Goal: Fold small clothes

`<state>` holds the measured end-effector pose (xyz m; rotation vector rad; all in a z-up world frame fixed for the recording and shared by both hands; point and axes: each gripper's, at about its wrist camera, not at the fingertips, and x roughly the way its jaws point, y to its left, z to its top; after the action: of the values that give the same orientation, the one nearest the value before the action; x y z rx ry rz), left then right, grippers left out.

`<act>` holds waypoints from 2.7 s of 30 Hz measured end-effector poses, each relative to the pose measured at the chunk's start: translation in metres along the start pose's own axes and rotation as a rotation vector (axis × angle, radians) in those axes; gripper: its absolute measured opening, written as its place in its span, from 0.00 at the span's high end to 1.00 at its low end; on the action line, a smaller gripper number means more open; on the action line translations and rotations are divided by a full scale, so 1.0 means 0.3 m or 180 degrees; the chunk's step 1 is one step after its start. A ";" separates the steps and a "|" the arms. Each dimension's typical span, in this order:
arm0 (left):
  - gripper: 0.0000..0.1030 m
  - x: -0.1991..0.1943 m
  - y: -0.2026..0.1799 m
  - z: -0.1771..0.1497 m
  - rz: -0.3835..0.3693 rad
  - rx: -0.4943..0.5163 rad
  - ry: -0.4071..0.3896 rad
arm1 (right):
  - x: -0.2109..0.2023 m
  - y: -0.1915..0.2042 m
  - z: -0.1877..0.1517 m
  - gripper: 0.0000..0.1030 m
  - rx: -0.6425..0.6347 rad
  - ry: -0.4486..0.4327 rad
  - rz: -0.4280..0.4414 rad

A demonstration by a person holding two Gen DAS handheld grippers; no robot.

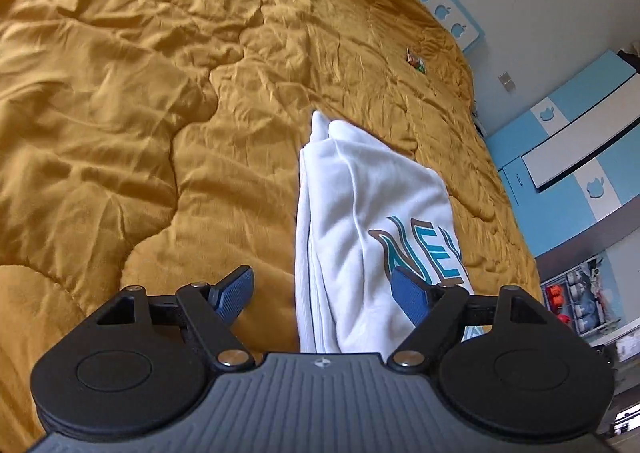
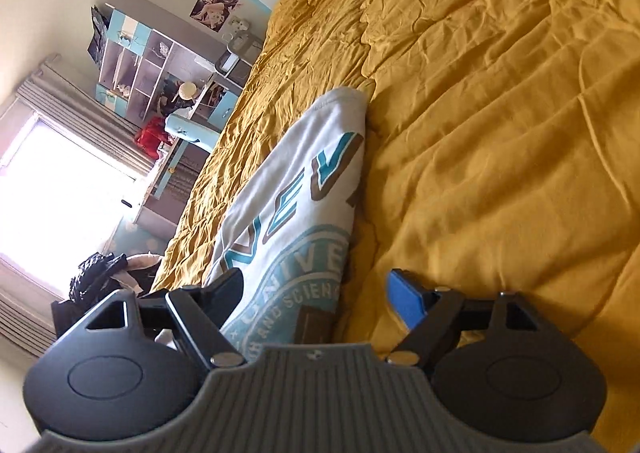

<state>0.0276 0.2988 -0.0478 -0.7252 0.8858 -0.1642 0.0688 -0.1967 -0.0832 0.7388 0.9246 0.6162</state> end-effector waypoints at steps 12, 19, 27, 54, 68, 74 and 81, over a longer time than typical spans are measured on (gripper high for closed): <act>0.11 0.314 0.062 0.116 -0.0566 -0.0494 0.0668 | 0.315 -0.112 0.197 0.26 0.0661 0.0664 0.0504; 0.17 0.411 0.052 0.142 -0.0798 -0.0657 0.1001 | 0.413 -0.084 0.196 0.31 0.0535 0.0787 0.0590; 0.26 0.413 0.013 0.140 -0.0701 -0.0297 0.1139 | 0.457 -0.080 0.181 0.55 0.0587 0.0790 0.0358; 0.69 0.310 -0.455 0.118 0.0023 0.0556 0.1138 | 0.224 0.175 0.340 0.84 -0.0103 0.0392 -0.0268; 0.69 0.598 -0.908 -0.060 -0.0326 0.0915 0.1212 | -0.240 0.017 0.599 0.85 -0.0638 0.0286 -0.0884; 0.69 0.772 -1.095 -0.160 -0.0648 0.0904 0.1467 | -0.456 -0.144 0.749 0.85 -0.0501 0.0394 -0.1172; 0.70 0.985 -1.204 -0.318 -0.0710 0.0752 0.2132 | -0.625 -0.400 0.797 0.70 -0.0240 0.0593 -0.1734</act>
<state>0.2005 -0.1450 -0.0480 -0.5464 1.3898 -0.7292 0.2073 -0.4784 0.0075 0.3378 1.2093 0.2362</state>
